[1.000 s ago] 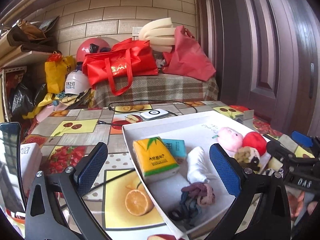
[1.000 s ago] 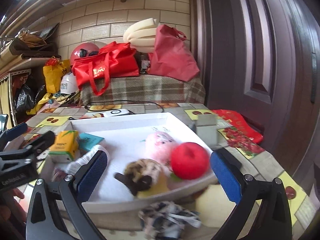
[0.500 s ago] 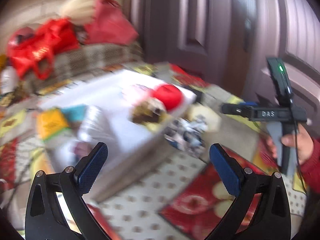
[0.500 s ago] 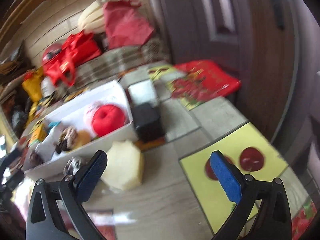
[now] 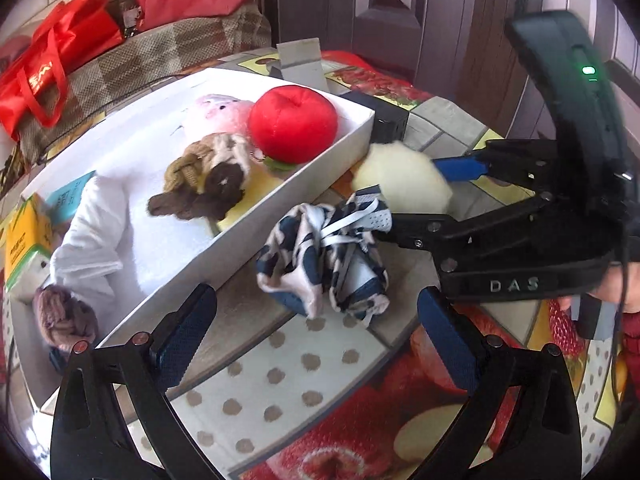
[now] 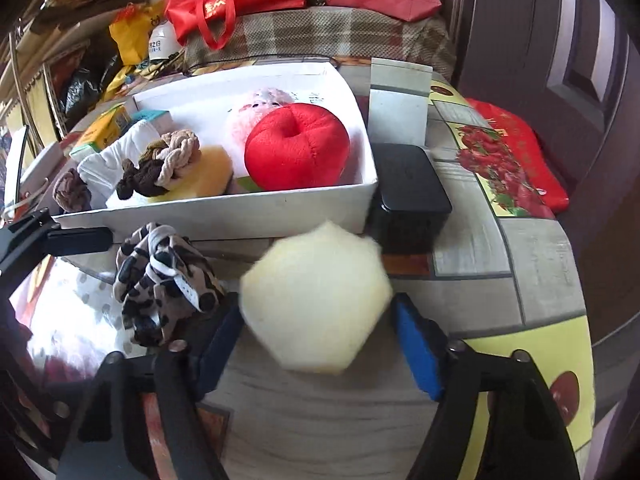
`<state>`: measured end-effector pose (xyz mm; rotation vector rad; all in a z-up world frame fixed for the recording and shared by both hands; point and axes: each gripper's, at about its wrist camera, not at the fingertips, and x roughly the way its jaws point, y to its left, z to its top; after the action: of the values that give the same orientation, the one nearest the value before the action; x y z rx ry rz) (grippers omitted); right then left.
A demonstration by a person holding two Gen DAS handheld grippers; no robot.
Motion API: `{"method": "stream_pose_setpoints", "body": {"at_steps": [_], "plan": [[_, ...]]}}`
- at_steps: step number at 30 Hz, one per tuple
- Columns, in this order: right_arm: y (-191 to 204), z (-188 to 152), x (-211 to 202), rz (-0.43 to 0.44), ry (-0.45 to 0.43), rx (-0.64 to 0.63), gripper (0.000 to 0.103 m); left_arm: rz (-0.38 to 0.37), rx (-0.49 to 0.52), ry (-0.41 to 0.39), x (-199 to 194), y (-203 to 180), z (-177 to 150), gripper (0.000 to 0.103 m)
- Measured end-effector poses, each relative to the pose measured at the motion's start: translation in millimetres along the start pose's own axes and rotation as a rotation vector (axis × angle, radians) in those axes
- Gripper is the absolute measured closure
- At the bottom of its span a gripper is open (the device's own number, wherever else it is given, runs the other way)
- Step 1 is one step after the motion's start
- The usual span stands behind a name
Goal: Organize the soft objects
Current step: 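Grasp the patterned cloth with the left tool while the right grasps the cream foam block, then carry the cloth with the left tool while the right carries the foam block into the tray, releasing both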
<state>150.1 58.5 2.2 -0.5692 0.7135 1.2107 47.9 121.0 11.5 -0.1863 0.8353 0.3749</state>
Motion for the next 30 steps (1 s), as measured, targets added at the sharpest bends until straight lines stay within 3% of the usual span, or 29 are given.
{"method": "stream_pose_setpoints", "body": {"at_steps": [2, 5, 7, 8, 11, 15, 19, 23, 30], "plan": [[5.3, -0.7, -3.4, 0.026, -0.017, -0.037, 0.043, 0.010, 0.028, 0.032, 8.4, -4.2, 3.7, 0.003], [15.8, -0.6, -4.0, 0.023, -0.021, -0.086, 0.045, -0.001, 0.078, 0.036, 10.2, -12.6, 3.6, 0.013], [12.6, -2.1, -6.2, 0.018, -0.027, -0.058, 0.046, -0.019, 0.090, 0.018, 7.3, -14.9, 2.5, 0.031], [8.8, -2.9, -8.7, 0.016, -0.034, -0.036, 0.046, -0.008, 0.083, 0.008, 5.9, -13.8, 2.3, 0.049], [-4.4, -13.8, -23.1, 0.003, -0.068, 0.042, 0.046, -0.017, 0.043, 0.003, 5.6, -7.3, 4.2, 0.066], [-17.3, -33.8, -56.4, -0.046, -0.175, 0.147, 0.046, -0.022, 0.033, -0.052, -3.6, -6.5, 4.3, 0.072], [-6.5, -50.3, -93.7, -0.133, -0.345, 0.154, 0.046, 0.013, 0.018, -0.261, -47.0, -4.4, -11.1, 0.072], [15.7, -59.8, -111.8, -0.201, -0.441, 0.124, 0.046, 0.086, -0.031, -0.437, -87.0, 2.5, -35.3, 0.072], [37.1, -44.4, -101.5, -0.193, -0.470, 0.127, 0.046, 0.230, -0.085, -0.504, -105.0, 27.5, -48.6, 0.072]]}}
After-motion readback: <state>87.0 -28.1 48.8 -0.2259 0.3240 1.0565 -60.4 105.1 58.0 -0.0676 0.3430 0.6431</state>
